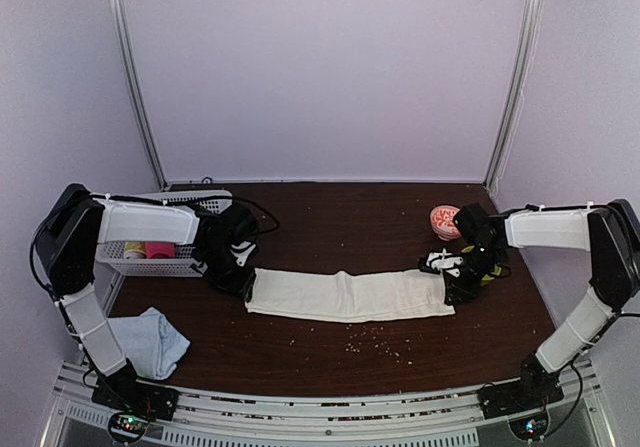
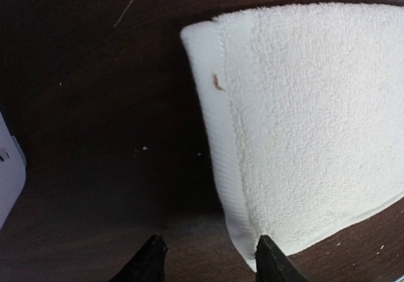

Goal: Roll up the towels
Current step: Adjust the towel at the center of the board.

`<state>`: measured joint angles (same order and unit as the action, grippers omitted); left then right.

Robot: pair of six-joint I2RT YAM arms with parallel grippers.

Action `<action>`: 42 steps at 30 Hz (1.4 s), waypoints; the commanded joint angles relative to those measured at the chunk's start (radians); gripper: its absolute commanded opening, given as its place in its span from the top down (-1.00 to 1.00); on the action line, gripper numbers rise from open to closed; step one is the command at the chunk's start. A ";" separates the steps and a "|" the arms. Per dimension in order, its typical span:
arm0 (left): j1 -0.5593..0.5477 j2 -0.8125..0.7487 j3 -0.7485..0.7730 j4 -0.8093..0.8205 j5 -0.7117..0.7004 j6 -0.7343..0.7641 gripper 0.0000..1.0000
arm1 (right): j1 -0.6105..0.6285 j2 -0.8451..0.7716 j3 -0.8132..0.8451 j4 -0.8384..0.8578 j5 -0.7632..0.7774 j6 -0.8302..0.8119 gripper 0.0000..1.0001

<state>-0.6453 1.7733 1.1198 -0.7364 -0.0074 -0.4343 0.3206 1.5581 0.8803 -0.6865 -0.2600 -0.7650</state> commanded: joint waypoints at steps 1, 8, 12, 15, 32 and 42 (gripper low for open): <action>-0.002 0.013 -0.001 -0.009 -0.010 -0.023 0.01 | 0.011 0.024 0.022 0.030 0.020 -0.015 0.14; -0.003 0.014 -0.011 0.036 0.050 -0.020 0.13 | 0.028 0.062 0.024 0.061 0.042 0.019 0.24; -0.002 0.005 -0.012 0.056 0.113 -0.013 0.21 | 0.029 0.049 0.030 0.071 0.057 0.054 0.55; -0.004 0.007 -0.014 0.061 0.132 -0.009 0.37 | 0.028 0.029 0.033 0.066 0.056 0.056 0.74; -0.002 -0.051 0.032 0.013 0.059 -0.006 1.00 | 0.026 -0.099 0.088 -0.005 0.128 0.087 1.00; 0.000 -0.031 0.036 -0.014 0.126 -0.052 0.41 | 0.018 -0.112 0.133 -0.024 0.110 0.104 1.00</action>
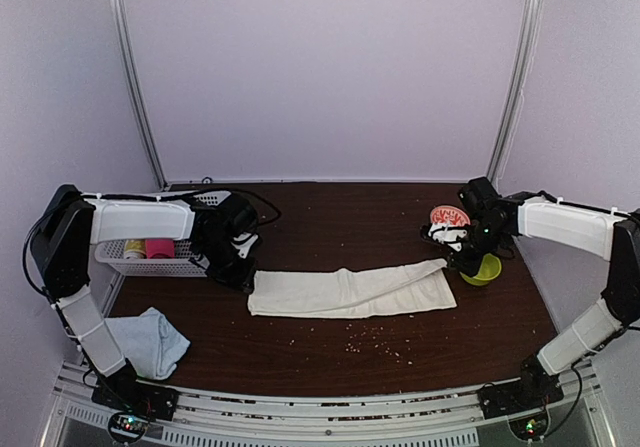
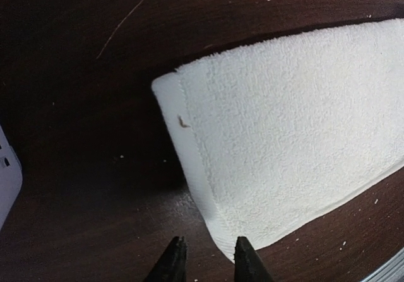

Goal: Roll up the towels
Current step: Adjust the towel at the center of the board.

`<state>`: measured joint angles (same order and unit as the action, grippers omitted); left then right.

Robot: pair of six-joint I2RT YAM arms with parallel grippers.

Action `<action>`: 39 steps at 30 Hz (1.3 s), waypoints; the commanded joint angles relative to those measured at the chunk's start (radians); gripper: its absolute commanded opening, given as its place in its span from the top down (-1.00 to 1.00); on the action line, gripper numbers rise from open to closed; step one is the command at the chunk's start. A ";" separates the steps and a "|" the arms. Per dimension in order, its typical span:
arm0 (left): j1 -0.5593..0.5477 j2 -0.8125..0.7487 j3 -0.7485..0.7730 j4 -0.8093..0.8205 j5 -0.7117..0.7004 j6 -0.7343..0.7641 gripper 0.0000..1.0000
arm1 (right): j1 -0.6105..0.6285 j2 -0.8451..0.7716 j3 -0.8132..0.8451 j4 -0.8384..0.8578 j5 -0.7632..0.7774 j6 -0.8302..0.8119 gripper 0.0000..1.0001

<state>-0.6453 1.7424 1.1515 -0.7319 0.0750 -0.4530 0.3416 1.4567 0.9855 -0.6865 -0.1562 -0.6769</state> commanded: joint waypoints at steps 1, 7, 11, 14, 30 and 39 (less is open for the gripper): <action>-0.001 0.001 -0.002 -0.018 0.054 -0.040 0.37 | -0.003 -0.008 0.028 -0.024 0.003 0.017 1.00; 0.000 0.014 -0.056 0.027 0.156 -0.052 0.36 | -0.003 0.003 0.022 -0.012 -0.009 0.020 1.00; -0.001 0.039 -0.063 0.030 0.166 -0.055 0.43 | -0.003 0.007 0.017 -0.007 -0.015 0.023 1.00; -0.001 0.047 -0.063 0.031 0.170 -0.052 0.55 | -0.003 0.008 0.015 -0.005 -0.019 0.023 1.00; -0.001 0.039 0.000 -0.006 0.103 -0.045 1.00 | -0.004 0.003 0.024 0.002 -0.013 0.039 1.00; 0.000 -0.021 0.068 -0.077 0.040 -0.032 1.00 | -0.017 -0.060 0.044 -0.015 -0.006 0.033 1.00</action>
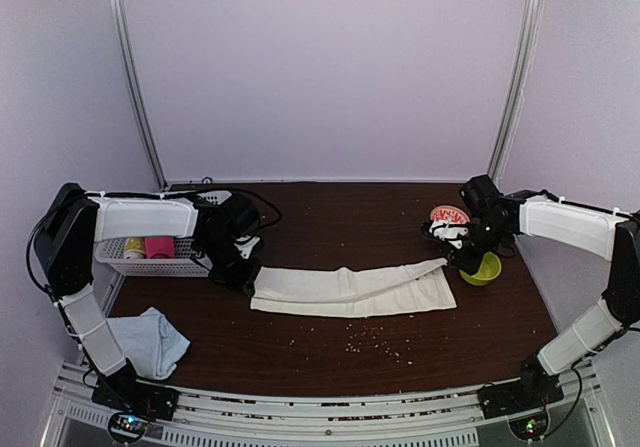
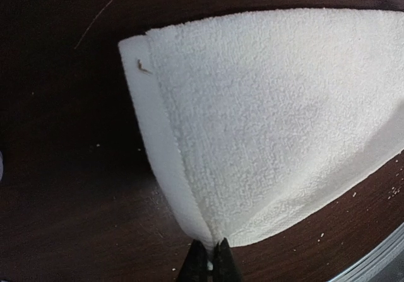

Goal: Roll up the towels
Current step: Adjust the towel at the center of the board.

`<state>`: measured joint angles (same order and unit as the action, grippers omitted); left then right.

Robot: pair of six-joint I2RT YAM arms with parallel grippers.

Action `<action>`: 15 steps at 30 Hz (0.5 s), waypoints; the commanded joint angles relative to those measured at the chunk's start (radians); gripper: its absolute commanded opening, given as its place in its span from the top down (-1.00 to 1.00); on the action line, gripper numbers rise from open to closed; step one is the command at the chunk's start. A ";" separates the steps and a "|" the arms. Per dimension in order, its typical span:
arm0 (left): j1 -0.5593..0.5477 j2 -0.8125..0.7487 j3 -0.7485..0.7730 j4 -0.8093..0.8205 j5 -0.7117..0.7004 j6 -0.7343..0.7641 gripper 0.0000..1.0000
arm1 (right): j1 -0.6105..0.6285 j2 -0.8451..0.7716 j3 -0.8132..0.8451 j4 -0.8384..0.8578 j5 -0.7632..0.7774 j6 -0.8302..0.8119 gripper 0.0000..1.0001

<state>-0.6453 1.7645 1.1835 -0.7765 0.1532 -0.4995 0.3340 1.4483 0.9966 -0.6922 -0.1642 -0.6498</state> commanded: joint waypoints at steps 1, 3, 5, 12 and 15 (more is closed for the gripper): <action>0.000 -0.048 0.040 -0.033 -0.036 0.017 1.00 | -0.010 -0.057 0.032 -0.014 0.000 0.004 1.00; 0.000 -0.054 0.045 -0.033 -0.032 0.018 1.00 | -0.009 -0.068 0.026 -0.017 -0.003 -0.002 1.00; -0.001 -0.058 0.047 -0.035 -0.028 0.022 1.00 | -0.009 -0.077 0.016 -0.017 0.003 -0.002 1.00; -0.001 -0.071 0.026 -0.030 -0.023 0.027 1.00 | -0.009 -0.124 -0.063 -0.024 -0.031 -0.038 1.00; 0.000 -0.069 0.007 -0.022 -0.020 0.029 1.00 | -0.009 -0.147 -0.109 -0.030 -0.044 -0.066 1.00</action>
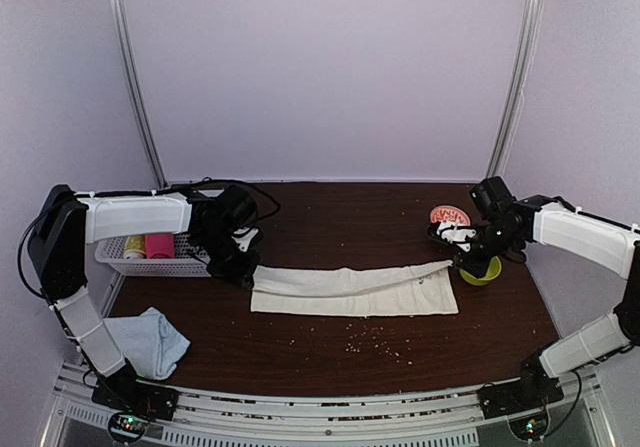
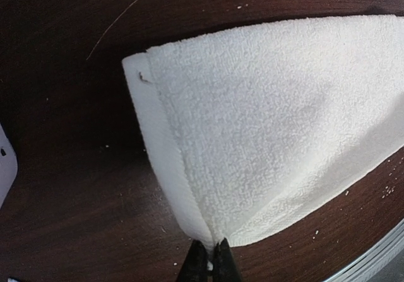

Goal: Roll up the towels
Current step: Adjust the towel at the center of the board.

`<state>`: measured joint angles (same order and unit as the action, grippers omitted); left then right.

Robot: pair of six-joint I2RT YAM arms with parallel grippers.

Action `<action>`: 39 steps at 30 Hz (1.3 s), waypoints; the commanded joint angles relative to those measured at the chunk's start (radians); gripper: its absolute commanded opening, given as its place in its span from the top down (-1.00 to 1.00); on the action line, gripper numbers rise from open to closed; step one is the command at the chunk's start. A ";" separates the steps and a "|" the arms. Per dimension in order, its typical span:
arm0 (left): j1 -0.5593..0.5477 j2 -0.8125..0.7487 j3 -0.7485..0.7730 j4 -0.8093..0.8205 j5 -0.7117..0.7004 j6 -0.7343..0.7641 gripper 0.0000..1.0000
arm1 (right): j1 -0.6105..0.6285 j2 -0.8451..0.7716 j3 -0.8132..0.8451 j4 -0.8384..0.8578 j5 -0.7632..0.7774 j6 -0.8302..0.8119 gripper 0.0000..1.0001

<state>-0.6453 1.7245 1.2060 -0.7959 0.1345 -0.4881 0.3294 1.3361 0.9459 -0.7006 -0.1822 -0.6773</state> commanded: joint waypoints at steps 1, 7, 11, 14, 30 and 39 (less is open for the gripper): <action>0.000 -0.026 -0.020 0.002 0.002 0.019 1.00 | -0.004 -0.042 -0.074 -0.027 -0.034 -0.054 1.00; -0.001 0.013 -0.055 0.033 0.031 0.030 1.00 | -0.004 -0.065 -0.155 -0.054 -0.083 -0.150 1.00; 0.000 0.034 -0.074 0.058 0.050 0.031 1.00 | -0.003 -0.048 -0.198 -0.053 -0.096 -0.186 1.00; 0.000 0.043 -0.084 0.077 0.060 0.030 1.00 | -0.003 -0.031 -0.216 -0.045 -0.106 -0.199 0.99; -0.001 0.081 -0.103 0.110 0.047 0.043 1.00 | 0.105 -0.054 -0.140 -0.199 -0.136 -0.199 0.98; 0.002 0.071 -0.067 0.078 -0.031 0.036 1.00 | 0.072 0.001 0.037 -0.115 0.047 -0.132 1.00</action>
<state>-0.6453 1.8011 1.1110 -0.7059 0.1654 -0.4583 0.4244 1.3048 0.9440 -0.8841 -0.2497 -0.8513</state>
